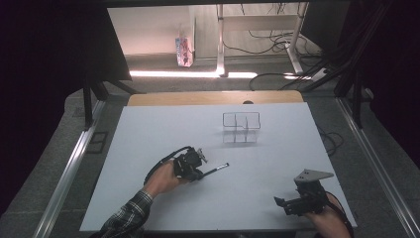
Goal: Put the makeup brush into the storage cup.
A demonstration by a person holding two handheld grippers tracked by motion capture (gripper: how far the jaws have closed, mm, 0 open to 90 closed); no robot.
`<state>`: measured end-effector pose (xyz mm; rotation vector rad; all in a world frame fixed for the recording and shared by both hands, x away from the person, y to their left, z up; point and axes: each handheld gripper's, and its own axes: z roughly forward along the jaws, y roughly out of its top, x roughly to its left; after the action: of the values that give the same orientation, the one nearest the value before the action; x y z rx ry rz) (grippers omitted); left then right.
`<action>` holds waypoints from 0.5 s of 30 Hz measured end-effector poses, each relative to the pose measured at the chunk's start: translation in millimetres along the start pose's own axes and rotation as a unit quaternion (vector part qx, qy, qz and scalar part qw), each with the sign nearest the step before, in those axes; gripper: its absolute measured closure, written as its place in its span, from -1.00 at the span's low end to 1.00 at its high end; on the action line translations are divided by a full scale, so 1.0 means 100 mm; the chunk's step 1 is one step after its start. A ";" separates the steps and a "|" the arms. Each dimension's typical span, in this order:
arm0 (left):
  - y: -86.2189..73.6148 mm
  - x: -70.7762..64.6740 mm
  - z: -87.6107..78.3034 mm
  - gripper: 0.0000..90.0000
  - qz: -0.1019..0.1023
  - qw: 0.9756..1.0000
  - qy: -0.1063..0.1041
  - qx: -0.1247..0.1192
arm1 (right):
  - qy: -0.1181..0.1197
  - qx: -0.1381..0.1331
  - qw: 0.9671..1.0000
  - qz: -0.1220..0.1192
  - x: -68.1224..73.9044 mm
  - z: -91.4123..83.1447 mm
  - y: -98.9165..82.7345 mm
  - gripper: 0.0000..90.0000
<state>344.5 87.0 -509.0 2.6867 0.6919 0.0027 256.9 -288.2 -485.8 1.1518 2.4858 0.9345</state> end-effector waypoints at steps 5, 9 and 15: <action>-0.03 0.00 -0.02 0.87 -0.002 1.000 -0.003 -0.014 | 0.000 -0.001 1.000 0.000 0.00 0.00 0.00 -0.97; -0.05 0.00 -0.07 0.87 -0.010 0.999 -0.006 -0.034 | 0.001 -0.002 1.000 0.000 0.00 0.00 0.00 -0.97; -0.10 -0.01 -0.12 0.87 -0.014 0.998 -0.010 -0.053 | 0.002 -0.004 1.000 0.003 -0.01 0.00 0.00 -0.98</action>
<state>337.4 98.7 -501.6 2.5717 0.7037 0.0056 257.3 -289.3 -485.6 1.1578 2.4809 0.9483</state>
